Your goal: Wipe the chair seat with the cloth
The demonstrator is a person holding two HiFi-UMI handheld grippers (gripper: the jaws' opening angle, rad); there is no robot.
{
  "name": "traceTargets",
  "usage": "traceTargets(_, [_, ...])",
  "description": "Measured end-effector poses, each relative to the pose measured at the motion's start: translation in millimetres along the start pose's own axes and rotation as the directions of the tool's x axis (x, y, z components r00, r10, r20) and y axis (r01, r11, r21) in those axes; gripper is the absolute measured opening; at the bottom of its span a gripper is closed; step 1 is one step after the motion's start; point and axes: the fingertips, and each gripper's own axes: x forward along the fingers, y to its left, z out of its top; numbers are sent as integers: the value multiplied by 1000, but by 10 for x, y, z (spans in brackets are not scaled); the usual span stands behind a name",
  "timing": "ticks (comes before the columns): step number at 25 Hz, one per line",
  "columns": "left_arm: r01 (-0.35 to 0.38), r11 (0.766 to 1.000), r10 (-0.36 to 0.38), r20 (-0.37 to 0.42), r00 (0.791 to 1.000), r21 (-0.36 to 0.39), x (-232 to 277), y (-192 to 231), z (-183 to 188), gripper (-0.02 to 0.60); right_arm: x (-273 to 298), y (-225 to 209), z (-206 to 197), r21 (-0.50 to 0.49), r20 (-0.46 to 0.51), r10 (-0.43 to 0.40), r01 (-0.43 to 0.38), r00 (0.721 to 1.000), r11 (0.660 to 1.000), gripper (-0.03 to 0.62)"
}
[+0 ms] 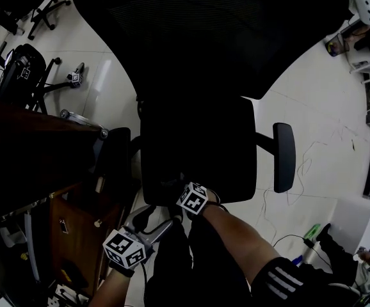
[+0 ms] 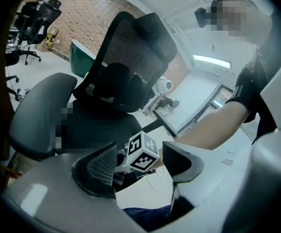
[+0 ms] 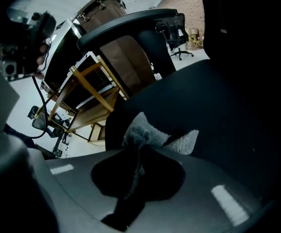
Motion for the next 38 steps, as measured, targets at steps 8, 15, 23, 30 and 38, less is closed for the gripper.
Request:
traceTargets(8, [108,993,-106,-36,994,40,475,-499,123,318,-981,-691,-1373,183,-98,-161,177,982,967,36])
traceTargets(15, [161,984,-156,-64,986,79,732,-825,293,318,-1686,-976,-2024,301,-146,-252,286,957,910,35])
traceTargets(23, [151,984,-147,-48,988,92,690,-970,558,318,-1841,-713,-1556,441,43,-222,181,974,879,37])
traceTargets(30, [94,990,-98,25,995,107,335,-1109,916,318,-2509,-41,-316,450,434,-147,-72,889,890,37])
traceTargets(38, [88,982,-111,129,985,168,-230,-1545,1308,316,-3815,302,589,403,676,-194,-137,710,905,37])
